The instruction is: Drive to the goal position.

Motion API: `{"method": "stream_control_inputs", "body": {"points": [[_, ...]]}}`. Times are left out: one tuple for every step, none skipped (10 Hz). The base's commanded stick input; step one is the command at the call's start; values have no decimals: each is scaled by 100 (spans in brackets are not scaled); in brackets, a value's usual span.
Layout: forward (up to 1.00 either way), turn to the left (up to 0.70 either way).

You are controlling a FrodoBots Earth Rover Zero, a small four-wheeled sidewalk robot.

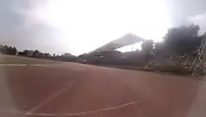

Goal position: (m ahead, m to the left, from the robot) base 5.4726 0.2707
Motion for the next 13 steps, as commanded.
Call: {"method": "stream_control_inputs", "body": {"points": [[70, 0], [70, 0], [70, 0], [70, 0], [70, 0], [70, 0], [70, 0], [70, 0], [70, 0], [70, 0], [70, 0], [70, 0], [70, 0]]}}
